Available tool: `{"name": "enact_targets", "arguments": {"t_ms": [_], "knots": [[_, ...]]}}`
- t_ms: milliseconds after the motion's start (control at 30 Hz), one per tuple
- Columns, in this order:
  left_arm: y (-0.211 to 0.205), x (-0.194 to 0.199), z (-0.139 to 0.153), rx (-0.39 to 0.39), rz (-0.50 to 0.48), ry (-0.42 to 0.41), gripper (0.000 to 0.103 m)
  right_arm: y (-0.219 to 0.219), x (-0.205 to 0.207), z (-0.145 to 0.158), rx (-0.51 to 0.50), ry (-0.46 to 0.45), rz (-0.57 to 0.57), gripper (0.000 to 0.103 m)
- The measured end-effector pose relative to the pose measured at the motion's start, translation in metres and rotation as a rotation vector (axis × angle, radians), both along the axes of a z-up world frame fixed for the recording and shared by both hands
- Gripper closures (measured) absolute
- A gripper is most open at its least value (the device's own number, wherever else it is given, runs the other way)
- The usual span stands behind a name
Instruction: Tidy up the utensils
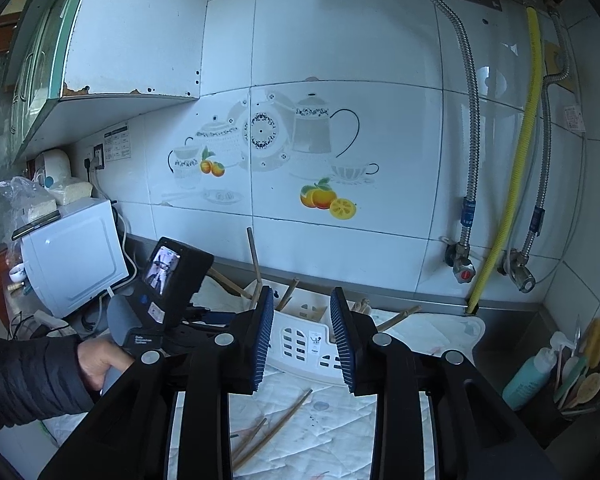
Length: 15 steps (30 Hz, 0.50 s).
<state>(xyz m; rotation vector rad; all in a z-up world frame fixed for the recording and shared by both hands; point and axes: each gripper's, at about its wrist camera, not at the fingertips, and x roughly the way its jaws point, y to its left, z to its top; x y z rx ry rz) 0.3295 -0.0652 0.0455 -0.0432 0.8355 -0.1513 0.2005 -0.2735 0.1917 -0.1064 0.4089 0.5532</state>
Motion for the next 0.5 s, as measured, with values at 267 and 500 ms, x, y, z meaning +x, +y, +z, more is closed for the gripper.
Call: {"name": "enact_targets", "arguments": {"t_ms": [267, 500], "knots": [[-0.008, 0.010, -0.004, 0.081, 0.058, 0.021, 0.077, -0.006, 0.001, -0.004, 0.018, 0.003, 0.005, 0.074], [-0.013, 0.001, 0.004, 0.117, 0.080, -0.031, 0.077, -0.014, 0.001, -0.005, 0.031, 0.005, -0.002, 0.074]]}}
